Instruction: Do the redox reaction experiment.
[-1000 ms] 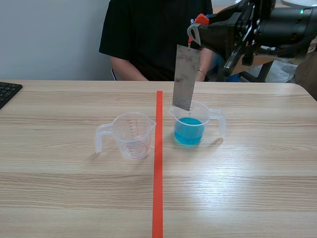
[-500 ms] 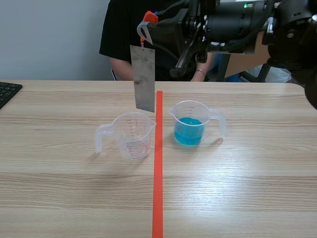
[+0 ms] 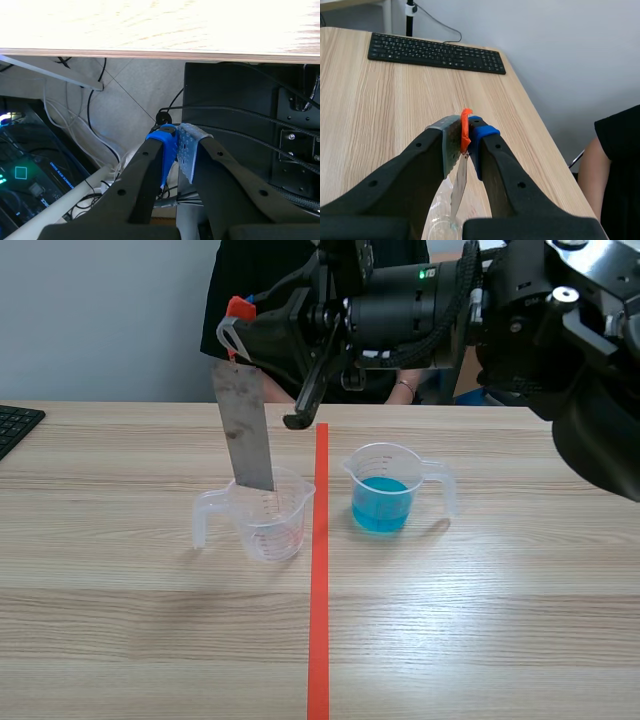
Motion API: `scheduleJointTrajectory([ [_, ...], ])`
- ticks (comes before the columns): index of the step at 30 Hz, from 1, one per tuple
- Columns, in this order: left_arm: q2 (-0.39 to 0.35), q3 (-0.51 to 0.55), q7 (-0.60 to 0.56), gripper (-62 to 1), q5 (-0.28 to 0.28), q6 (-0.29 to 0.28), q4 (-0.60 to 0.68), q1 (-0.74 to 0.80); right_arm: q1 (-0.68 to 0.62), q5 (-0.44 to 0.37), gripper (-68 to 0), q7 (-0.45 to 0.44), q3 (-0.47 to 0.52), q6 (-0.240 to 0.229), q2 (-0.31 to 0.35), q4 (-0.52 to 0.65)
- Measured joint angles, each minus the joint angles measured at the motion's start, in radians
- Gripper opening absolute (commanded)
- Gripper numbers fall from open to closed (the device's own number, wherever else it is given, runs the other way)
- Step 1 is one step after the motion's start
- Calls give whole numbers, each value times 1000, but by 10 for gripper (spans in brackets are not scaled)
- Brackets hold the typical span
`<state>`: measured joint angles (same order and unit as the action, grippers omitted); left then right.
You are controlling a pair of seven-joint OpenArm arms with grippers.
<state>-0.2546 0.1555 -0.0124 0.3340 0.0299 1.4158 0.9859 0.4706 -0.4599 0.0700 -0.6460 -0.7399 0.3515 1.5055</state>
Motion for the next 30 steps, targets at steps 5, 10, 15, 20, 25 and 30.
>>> scheduleJointTrajectory([
  [5, 0, 0, 0, -569, 0, 0, 0, 0, 0, 0, -662, 0, 0, 0, -3, 0],
  [10, 0, 0, 0, -568, 0, 0, 0, 0, 0, 0, -662, 4, 0, 0, -3, 0],
  [15, 0, 0, 0, -568, 0, 0, 0, 0, 0, 0, -662, 5, 0, 0, -3, 0],
  [20, 0, 0, 0, -568, 0, 0, 0, 0, 0, 0, -662, 8, 0, 0, -3, 0],
  [25, 0, 0, 0, -568, 0, 1, 0, 0, 0, 2, -662, 8, 0, 0, -3, 0],
  [30, 0, 0, 0, -568, 0, 3, 0, 0, -6, 26, -662, 9, 0, 0, -3, 0],
])
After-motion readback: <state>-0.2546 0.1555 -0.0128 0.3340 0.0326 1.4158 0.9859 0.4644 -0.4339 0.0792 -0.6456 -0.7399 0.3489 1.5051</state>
